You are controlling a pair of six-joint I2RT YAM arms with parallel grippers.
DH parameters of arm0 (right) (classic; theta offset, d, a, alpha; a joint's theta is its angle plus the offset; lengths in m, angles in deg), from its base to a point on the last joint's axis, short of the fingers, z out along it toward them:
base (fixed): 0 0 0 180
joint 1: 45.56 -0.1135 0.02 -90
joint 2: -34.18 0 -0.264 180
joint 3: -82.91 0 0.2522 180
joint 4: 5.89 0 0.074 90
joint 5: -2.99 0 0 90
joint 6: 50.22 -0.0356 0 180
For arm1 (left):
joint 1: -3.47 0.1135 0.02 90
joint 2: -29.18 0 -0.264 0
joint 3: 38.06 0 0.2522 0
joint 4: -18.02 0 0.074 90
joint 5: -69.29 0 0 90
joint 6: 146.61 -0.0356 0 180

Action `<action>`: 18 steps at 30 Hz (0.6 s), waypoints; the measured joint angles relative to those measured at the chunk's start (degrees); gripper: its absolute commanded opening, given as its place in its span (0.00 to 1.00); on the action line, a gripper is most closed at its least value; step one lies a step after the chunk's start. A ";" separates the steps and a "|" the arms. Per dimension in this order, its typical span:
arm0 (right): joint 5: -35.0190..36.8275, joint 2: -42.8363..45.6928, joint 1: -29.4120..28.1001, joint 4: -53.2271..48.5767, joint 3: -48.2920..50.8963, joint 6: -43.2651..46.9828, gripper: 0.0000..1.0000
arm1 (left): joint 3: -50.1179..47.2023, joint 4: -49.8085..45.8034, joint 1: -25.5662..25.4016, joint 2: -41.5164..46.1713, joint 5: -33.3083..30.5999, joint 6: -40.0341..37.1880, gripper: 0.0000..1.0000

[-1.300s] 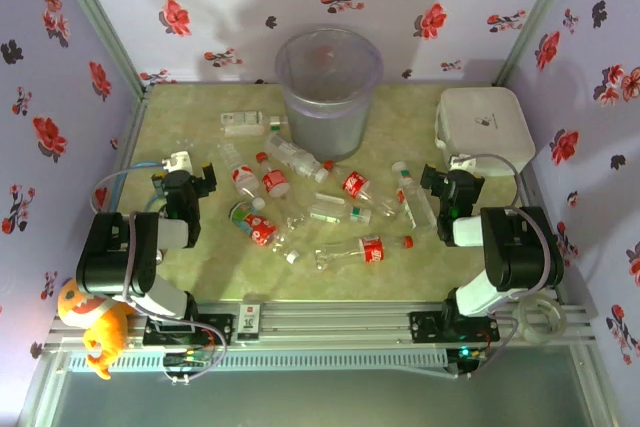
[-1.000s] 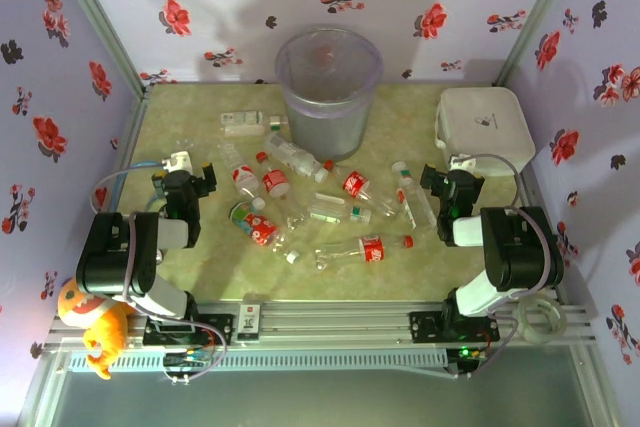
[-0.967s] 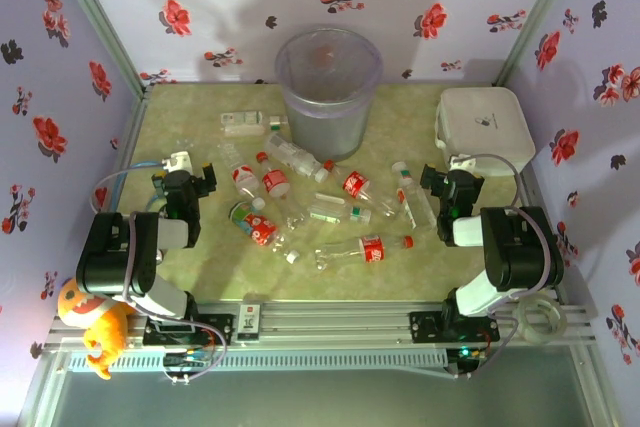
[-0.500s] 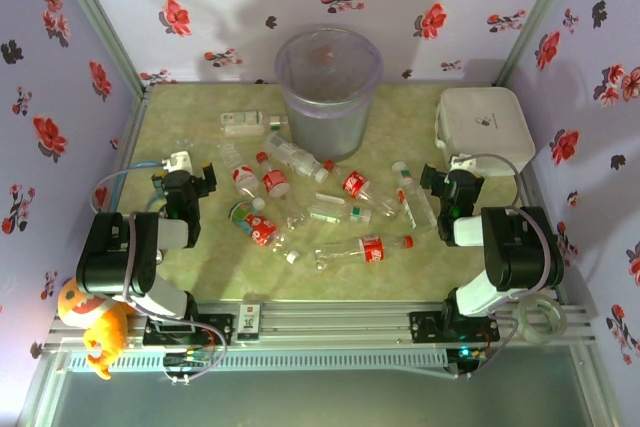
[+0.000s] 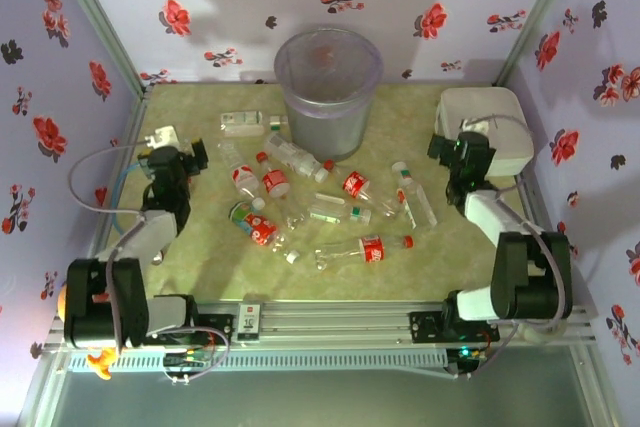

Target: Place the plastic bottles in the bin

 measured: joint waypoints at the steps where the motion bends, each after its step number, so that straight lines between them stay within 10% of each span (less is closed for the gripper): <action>1: 0.07 0.61 -0.11 -5.25 -3.39 -0.79 0.99 | 4.17 -5.16 -0.02 0.61 0.26 2.14 0.97; 9: -3.72 4.04 -5.79 -39.52 -13.40 -4.20 0.97 | 27.28 -29.29 -4.81 -0.74 11.02 13.92 0.91; 18: -10.64 -2.45 -11.26 -54.86 -13.79 -4.07 0.97 | 36.89 -32.20 -12.61 -9.42 29.77 23.43 0.90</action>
